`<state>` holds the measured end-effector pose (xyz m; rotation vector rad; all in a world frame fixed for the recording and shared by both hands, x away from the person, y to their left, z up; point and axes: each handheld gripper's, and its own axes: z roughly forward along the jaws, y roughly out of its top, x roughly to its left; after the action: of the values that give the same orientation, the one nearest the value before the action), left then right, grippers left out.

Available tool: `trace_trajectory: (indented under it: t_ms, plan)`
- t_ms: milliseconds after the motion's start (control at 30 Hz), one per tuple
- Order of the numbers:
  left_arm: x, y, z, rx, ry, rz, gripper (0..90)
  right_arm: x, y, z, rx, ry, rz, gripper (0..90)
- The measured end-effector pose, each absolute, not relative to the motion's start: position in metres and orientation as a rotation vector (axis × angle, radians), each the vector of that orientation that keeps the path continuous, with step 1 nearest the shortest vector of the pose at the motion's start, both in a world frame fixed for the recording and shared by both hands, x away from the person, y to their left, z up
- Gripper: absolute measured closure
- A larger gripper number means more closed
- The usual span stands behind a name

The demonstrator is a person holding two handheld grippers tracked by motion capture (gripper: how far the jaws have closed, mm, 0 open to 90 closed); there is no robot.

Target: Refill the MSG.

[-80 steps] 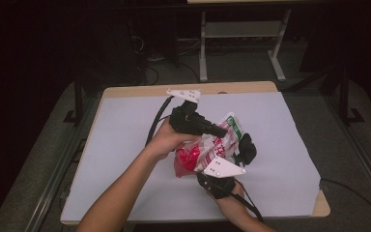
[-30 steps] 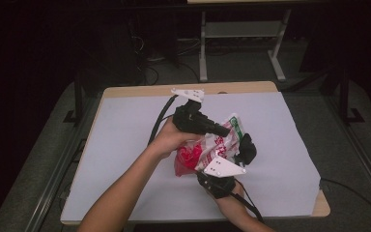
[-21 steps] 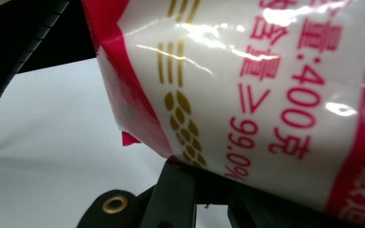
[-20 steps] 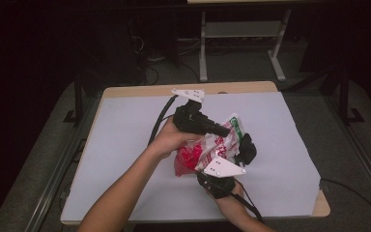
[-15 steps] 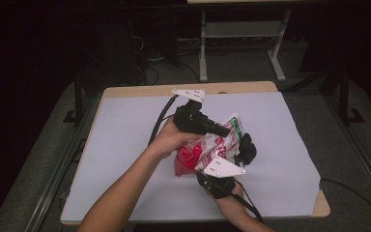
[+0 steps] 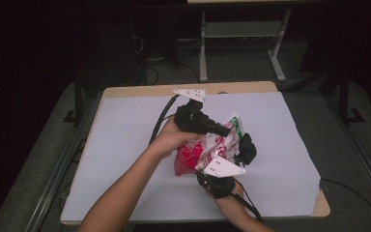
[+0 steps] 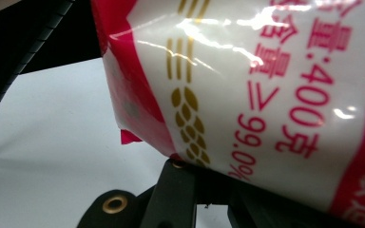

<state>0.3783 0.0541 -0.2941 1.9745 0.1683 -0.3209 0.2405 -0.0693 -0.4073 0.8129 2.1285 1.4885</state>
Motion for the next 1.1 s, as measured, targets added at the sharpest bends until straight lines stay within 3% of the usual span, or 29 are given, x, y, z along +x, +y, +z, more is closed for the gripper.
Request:
trace_trajectory:
  t_ms: [1100]
  plan:
    - [0.3799,0.0526,-0.2953,1.973,0.172,-0.317,90.0,0.2404,-0.0691,-0.4071,0.811,2.128,1.491,90.0]
